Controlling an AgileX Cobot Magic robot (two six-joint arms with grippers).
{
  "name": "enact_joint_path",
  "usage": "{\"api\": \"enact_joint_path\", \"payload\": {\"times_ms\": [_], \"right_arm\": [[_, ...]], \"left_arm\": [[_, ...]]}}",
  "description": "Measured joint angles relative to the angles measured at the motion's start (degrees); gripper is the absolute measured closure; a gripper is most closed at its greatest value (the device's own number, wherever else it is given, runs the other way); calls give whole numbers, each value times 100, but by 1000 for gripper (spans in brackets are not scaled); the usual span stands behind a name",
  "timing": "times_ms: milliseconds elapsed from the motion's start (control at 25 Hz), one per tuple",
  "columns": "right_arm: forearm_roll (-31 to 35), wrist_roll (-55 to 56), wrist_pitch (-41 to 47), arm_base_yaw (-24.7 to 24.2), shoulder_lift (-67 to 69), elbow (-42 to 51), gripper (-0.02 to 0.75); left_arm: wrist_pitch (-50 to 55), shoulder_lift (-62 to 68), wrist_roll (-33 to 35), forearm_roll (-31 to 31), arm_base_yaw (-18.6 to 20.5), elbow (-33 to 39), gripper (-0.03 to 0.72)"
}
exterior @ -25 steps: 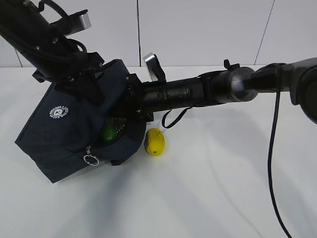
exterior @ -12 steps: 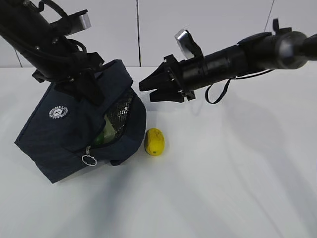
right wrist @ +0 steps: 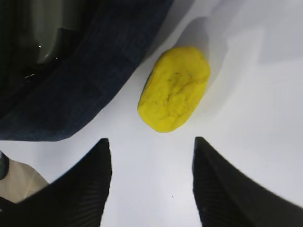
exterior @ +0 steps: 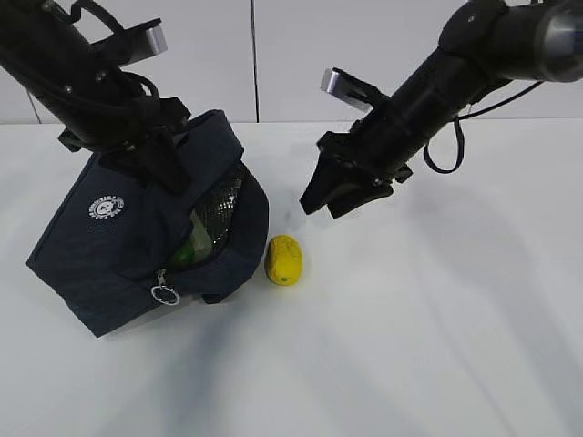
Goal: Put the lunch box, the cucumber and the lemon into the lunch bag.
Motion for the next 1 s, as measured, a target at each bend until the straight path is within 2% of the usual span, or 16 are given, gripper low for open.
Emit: {"api": "enact_joint_path", "payload": {"times_ms": [240,360,1000], "right_arm": [[-874,702,-294,526,20,0,318],[-1108,982,-413,741,121,0,318],[-749,1378,-1535,850,717,0,320]], "left_arm": [[73,0,0,4,0,0,670],[96,0,0,13,0,0,670],[208,0,-9,158,0,0,670]]}}
